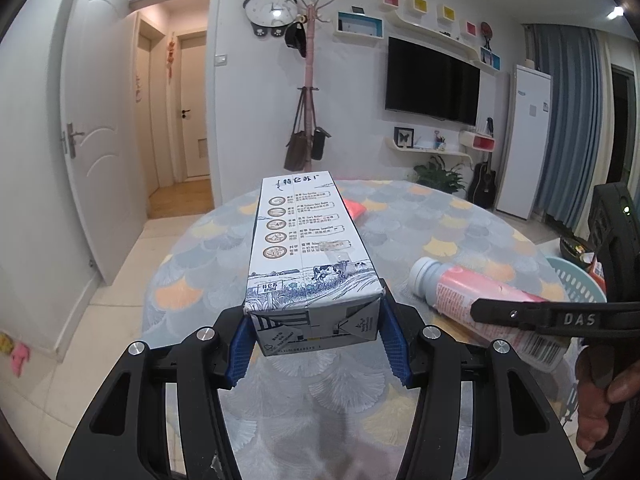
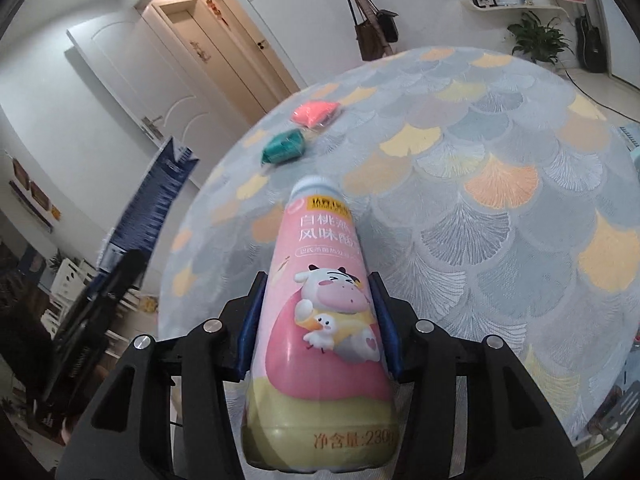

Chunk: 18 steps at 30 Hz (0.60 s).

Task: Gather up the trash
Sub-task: 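Lift and carry the carton and pink bottle in both grippers toward the basket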

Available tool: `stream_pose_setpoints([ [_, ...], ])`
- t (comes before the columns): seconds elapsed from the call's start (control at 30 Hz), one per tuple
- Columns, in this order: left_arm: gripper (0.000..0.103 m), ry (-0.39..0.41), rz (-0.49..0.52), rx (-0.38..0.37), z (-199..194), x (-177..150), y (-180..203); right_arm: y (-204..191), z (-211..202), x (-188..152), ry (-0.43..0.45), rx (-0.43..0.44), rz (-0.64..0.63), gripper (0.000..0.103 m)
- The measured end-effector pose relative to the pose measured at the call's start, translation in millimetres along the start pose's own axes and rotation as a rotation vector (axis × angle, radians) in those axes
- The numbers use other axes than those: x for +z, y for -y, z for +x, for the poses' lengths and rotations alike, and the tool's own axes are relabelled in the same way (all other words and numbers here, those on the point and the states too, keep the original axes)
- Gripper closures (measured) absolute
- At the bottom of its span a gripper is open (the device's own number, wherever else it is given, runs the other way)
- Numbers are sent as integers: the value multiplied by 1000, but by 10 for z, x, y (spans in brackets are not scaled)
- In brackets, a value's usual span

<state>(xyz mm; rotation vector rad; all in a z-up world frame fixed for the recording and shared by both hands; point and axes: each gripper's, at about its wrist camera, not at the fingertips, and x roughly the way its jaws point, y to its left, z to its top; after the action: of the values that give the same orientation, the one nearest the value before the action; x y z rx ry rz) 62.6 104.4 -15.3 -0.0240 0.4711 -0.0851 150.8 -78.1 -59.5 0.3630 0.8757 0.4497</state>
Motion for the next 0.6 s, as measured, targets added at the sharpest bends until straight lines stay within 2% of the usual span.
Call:
stream_pose_setpoints([
  [0.33, 51, 11, 5, -6, -46, 33, 42, -13, -142, 20, 21, 108, 37, 57],
  [0.6, 51, 35, 15, -24, -127, 103, 129, -44, -364, 82, 131, 27, -9, 57],
])
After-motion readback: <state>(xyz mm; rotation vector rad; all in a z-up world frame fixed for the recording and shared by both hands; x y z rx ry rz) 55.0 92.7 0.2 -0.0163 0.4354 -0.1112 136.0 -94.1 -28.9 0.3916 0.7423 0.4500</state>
